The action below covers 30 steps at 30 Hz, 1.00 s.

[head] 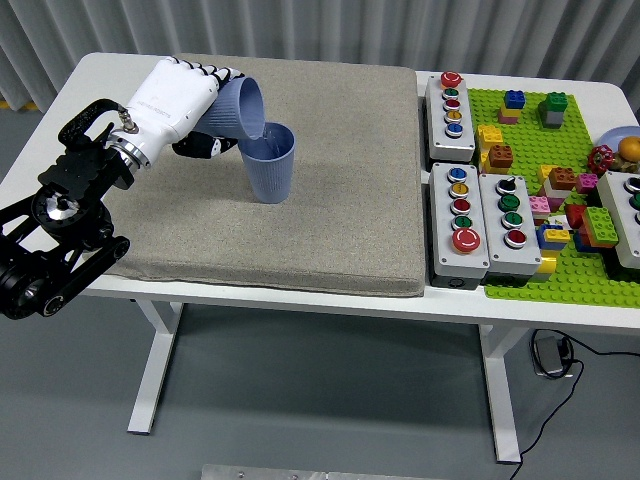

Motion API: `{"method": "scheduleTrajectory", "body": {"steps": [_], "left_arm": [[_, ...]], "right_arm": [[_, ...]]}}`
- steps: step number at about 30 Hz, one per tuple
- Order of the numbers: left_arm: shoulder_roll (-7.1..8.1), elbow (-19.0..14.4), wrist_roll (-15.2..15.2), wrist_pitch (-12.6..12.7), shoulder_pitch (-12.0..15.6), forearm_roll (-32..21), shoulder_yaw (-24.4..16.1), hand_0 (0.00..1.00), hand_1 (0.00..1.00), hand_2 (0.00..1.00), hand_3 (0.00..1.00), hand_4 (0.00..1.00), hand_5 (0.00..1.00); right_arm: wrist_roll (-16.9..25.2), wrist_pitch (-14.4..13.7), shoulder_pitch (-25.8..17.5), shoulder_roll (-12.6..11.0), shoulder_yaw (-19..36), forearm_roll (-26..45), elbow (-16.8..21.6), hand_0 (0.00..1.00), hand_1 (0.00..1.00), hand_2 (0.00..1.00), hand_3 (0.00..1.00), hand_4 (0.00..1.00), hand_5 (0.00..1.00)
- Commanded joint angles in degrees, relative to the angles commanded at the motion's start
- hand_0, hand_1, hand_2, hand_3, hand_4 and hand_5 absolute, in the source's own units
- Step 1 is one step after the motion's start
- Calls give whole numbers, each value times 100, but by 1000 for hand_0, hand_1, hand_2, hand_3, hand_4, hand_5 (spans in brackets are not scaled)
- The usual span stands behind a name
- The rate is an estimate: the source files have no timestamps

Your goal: Pick cup pour cup place

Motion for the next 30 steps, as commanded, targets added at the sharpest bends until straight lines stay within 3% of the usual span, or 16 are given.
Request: {"method": "scheduleTrajectory", "body": {"steps": [6,30], "left_arm": [[25,-30,143,84,-123,0,194,450,468,489,489,688,119],[203,73,255,96,-345,0,612,442,466,485,490,704,146]], "right_arm": [[-2,-1,7,-4,-4,11,0,671,558,495,535,53,406],[5,4,24,-14,-8,44,-1,671,558,495,535,52,404]]}}
